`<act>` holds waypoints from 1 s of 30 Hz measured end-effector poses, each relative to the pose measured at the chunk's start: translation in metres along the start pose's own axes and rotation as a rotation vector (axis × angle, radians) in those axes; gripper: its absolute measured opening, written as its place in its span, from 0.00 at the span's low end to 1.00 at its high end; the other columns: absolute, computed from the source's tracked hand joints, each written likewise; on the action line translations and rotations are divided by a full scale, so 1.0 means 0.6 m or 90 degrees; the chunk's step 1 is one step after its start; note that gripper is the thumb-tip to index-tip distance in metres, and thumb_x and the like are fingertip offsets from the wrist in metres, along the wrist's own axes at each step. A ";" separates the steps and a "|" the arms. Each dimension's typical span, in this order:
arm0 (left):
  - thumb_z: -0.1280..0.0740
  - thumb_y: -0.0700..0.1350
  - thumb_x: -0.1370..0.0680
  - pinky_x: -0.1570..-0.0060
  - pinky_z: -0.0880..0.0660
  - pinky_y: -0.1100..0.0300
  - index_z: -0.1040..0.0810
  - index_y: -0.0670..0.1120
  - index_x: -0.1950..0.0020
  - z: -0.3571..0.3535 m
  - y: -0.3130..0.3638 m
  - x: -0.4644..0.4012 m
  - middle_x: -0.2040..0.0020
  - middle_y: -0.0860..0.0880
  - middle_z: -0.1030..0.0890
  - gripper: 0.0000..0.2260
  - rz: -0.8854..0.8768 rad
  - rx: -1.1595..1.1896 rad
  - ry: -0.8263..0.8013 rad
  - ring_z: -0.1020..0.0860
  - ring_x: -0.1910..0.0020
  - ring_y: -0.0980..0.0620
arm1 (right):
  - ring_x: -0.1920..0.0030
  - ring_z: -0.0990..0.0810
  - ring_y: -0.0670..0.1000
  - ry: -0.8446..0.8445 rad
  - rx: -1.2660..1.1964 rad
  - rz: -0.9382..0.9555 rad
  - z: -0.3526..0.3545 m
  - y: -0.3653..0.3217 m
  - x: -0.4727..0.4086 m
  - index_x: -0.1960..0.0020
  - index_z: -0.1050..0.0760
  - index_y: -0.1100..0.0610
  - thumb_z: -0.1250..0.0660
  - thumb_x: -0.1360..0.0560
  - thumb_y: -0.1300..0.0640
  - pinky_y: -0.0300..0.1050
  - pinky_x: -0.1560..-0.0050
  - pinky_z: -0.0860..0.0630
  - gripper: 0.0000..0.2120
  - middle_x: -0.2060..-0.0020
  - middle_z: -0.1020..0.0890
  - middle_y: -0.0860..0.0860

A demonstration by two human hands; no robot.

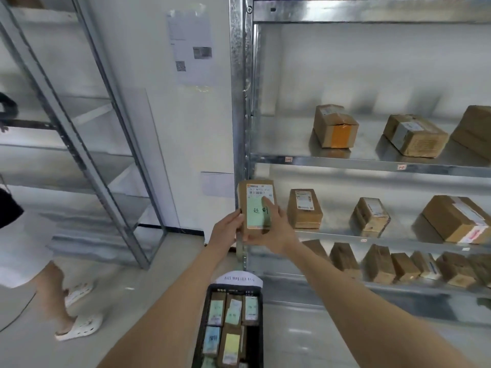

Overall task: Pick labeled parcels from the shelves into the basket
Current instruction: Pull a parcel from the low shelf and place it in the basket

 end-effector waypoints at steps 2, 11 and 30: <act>0.36 0.48 0.18 0.49 0.26 0.59 0.21 0.61 0.44 0.040 -0.022 -0.029 0.43 0.54 0.18 0.08 0.016 -0.005 0.001 0.21 0.46 0.55 | 0.24 0.36 0.55 -0.001 0.029 -0.016 -0.050 0.002 -0.031 0.18 0.56 0.42 0.17 0.36 0.44 0.53 0.28 0.33 0.62 0.22 0.52 0.46; 0.38 0.47 0.18 0.54 0.29 0.70 0.24 0.58 0.35 0.227 -0.156 -0.160 0.41 0.56 0.19 0.12 0.078 -0.073 -0.038 0.23 0.46 0.62 | 0.27 0.34 0.56 -0.047 0.039 -0.115 -0.287 0.027 -0.162 0.19 0.56 0.40 0.17 0.42 0.42 0.59 0.32 0.26 0.64 0.25 0.47 0.45; 0.38 0.54 0.18 0.36 0.37 0.62 0.32 0.55 0.25 0.359 -0.786 -0.335 0.26 0.54 0.31 0.21 0.258 -0.422 -0.125 0.32 0.29 0.54 | 0.25 0.36 0.53 -0.151 0.054 -0.349 -0.684 0.540 -0.181 0.20 0.57 0.36 0.24 0.44 0.33 0.61 0.33 0.25 0.62 0.24 0.51 0.42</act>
Point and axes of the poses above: each hand's wrist, its own x-axis away from the middle knuckle, its own z-axis out of the back of the hand, y = z × x, the point moved 8 cm from there along -x, towards the middle knuckle
